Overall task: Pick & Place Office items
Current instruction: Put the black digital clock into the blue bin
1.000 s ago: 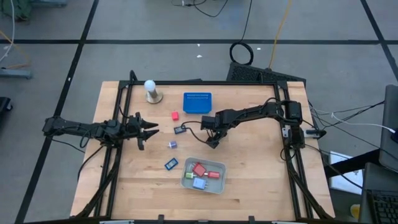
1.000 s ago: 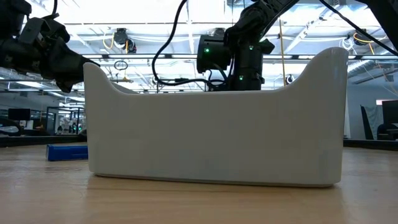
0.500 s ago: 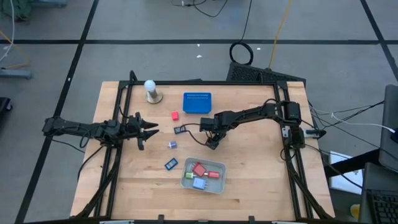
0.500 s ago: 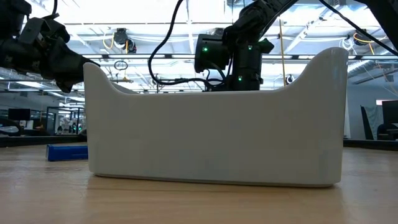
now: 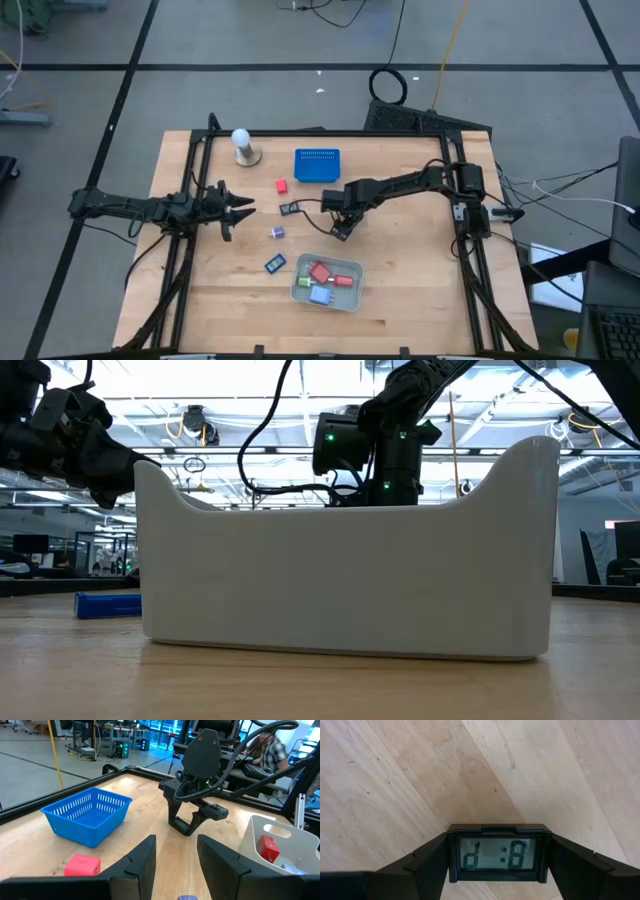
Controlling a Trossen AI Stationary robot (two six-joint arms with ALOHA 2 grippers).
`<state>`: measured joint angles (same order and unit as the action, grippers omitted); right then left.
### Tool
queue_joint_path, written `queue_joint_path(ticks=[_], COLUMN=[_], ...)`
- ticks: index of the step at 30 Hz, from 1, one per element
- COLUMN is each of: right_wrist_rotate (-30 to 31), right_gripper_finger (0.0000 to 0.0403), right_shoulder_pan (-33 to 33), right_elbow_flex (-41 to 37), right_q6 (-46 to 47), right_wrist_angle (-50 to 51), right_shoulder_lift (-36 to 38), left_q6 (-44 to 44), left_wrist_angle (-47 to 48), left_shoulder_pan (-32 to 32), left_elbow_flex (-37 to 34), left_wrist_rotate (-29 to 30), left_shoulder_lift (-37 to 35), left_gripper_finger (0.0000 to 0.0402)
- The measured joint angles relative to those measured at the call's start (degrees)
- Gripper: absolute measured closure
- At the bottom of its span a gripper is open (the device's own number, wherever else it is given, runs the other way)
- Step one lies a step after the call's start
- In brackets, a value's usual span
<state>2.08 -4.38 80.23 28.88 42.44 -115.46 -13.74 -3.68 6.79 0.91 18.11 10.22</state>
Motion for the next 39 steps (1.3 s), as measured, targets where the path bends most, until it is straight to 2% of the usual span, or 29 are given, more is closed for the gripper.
queue_joint_path(ticks=[13,23,30,39], right_wrist_rotate=[1.46,6.35,10.22,11.68], right_gripper_finger=[0.0122,0.0122,0.0122,0.0122], right_shoulder_pan=[0.00,0.00,-0.15,-3.95], right_elbow_flex=[-0.29,-0.15,-0.09,-0.04], right_q6=[1.07,-0.87,-4.14,-11.53], right_wrist_angle=[-0.70,-3.42,-10.40,-20.86], right_shoulder_lift=[3.98,11.32,15.52,15.52], left_q6=[0.00,0.00,0.00,0.00], left_wrist_angle=[0.00,0.00,0.00,0.01], left_shoulder_pan=[-0.01,-0.01,-0.02,-0.02], left_elbow_flex=[0.00,0.00,0.00,0.00], left_wrist_rotate=[-0.02,-0.02,-0.02,-0.02], left_shoulder_lift=[0.00,0.00,0.00,0.00], left_gripper_finger=[0.0256,0.0256,0.0256,0.0256])
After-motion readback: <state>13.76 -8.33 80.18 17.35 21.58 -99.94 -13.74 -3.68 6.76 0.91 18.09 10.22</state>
